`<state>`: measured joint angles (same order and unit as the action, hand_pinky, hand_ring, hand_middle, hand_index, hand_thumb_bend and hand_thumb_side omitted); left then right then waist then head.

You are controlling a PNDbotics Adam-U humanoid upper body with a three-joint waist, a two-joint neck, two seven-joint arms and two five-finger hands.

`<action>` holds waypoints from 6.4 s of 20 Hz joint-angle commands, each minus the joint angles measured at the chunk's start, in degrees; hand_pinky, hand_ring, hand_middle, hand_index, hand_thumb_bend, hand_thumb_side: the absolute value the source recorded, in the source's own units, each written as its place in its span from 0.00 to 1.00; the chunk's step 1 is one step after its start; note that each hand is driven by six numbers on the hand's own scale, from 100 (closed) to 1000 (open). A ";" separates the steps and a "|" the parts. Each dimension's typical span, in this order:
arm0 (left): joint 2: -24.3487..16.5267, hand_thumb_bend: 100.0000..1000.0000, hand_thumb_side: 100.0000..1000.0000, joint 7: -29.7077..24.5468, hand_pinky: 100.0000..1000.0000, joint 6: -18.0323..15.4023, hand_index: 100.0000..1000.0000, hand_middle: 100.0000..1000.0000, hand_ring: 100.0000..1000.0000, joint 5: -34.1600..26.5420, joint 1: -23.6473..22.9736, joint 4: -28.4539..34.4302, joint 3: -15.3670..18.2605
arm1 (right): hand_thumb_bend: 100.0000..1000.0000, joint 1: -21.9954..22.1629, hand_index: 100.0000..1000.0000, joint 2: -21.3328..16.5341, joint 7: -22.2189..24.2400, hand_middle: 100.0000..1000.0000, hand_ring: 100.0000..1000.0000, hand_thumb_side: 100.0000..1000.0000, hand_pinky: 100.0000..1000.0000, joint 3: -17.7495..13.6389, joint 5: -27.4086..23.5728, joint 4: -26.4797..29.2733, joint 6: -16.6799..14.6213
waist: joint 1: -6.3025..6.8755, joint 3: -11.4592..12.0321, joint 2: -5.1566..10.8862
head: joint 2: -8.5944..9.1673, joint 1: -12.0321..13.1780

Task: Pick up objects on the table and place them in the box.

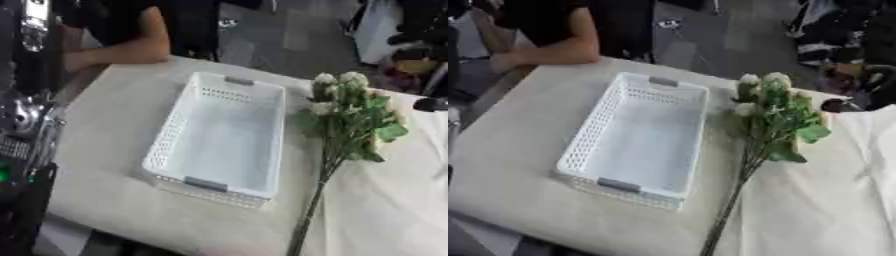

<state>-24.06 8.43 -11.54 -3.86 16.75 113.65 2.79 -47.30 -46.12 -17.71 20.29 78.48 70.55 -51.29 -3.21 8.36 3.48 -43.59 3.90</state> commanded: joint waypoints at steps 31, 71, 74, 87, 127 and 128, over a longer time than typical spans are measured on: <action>-0.48 0.00 0.77 -0.51 0.42 -0.33 0.67 0.64 0.53 -0.51 2.05 0.94 -0.14 | 0.39 0.81 0.92 9.86 -31.13 0.90 0.95 0.55 0.91 2.17 49.69 -23.41 -0.67 | 0.55 0.87 -0.32 | 1.30 -0.43; 0.20 0.00 0.77 -0.95 0.42 -0.32 0.67 0.64 0.53 -0.72 2.39 0.94 -0.50 | 0.00 -1.66 0.40 25.89 -34.26 0.30 0.23 0.00 0.09 -0.01 58.70 -31.84 -0.67 | 0.92 1.43 -0.43 | 1.47 -2.47; 0.18 0.00 0.77 -0.96 0.42 -0.29 0.67 0.64 0.53 -0.71 2.35 0.94 -0.51 | 0.00 -1.65 0.42 25.43 -34.26 0.24 0.16 0.06 0.02 -0.60 56.58 -32.41 -0.67 | 0.90 1.37 -0.40 | 1.45 -2.37; 0.08 0.00 0.77 -0.85 0.42 -0.29 0.67 0.64 0.53 -0.60 2.27 0.94 -0.40 | 0.00 -1.77 0.32 23.27 -34.26 0.22 0.17 0.11 0.08 -0.42 51.67 -31.31 -0.67 | 0.84 1.25 -0.29 | 1.51 -1.88; -0.56 0.00 0.77 -0.73 0.42 -0.08 0.67 0.64 0.53 -0.40 1.40 0.94 -0.40 | 0.00 -17.27 0.24 11.97 5.07 0.25 0.26 0.00 0.26 -2.55 -11.22 -1.75 -0.67 | 0.02 0.36 0.89 | 1.01 -0.61; -0.53 0.00 0.77 -0.79 0.42 -0.06 0.67 0.64 0.53 -0.44 1.44 0.94 -0.45 | 0.00 -18.16 0.24 12.57 5.69 0.25 0.27 0.00 0.28 -2.50 -12.18 -1.11 -0.67 | -0.03 0.38 0.96 | 1.03 -0.66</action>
<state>-23.58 7.84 -11.59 -4.19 17.40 113.65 2.12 -63.44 -33.29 -12.49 18.55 67.80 67.94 -51.71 -3.46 8.68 3.79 -43.13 3.91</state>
